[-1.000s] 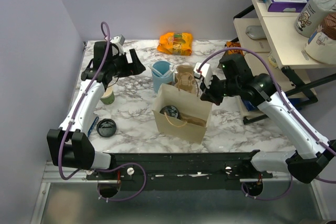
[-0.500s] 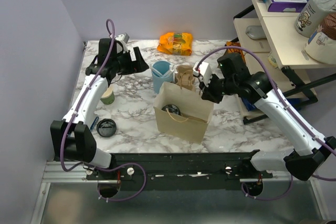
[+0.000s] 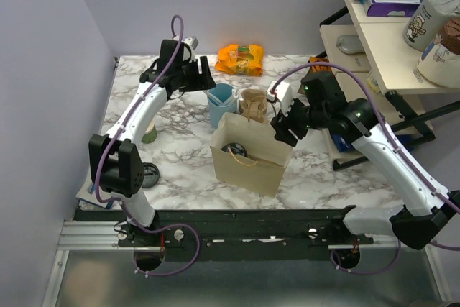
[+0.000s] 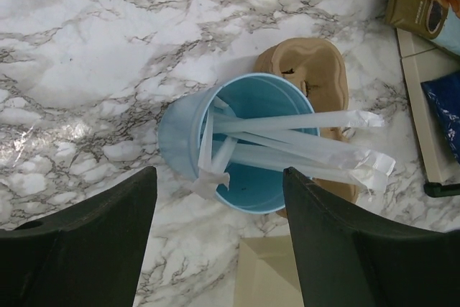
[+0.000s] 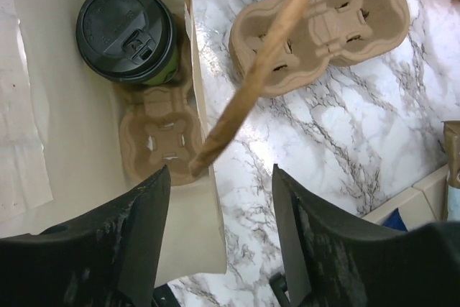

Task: Pack the takeout coffee

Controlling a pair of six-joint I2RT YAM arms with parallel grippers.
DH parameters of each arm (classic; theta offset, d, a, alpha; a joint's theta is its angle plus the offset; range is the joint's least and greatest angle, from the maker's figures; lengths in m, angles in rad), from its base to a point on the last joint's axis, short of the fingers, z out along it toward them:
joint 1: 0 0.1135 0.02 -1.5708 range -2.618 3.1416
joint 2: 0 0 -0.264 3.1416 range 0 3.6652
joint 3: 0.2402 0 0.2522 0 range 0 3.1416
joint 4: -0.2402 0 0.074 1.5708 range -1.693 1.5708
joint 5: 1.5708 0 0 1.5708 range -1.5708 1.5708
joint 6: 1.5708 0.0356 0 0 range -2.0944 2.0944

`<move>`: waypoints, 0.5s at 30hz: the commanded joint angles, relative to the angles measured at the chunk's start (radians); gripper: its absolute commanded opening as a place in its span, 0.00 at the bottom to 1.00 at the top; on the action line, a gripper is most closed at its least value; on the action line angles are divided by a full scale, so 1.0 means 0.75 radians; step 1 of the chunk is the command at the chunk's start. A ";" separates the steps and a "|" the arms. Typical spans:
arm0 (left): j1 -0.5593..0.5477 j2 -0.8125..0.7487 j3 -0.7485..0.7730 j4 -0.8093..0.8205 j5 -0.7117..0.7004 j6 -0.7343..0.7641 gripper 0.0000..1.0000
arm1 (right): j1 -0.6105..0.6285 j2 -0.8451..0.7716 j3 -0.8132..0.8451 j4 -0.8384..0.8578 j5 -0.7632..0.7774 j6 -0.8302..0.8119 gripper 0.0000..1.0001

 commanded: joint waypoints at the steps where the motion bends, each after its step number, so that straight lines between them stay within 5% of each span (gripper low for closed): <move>1: -0.032 0.059 0.104 -0.083 -0.133 0.059 0.77 | -0.007 -0.071 0.038 0.021 0.038 0.006 0.72; 9: -0.044 0.098 0.138 -0.120 -0.169 0.110 0.61 | -0.007 -0.170 -0.003 0.172 0.111 0.073 0.86; 15: -0.054 0.104 0.155 -0.118 -0.133 0.118 0.47 | -0.007 -0.229 -0.060 0.297 0.205 0.139 0.86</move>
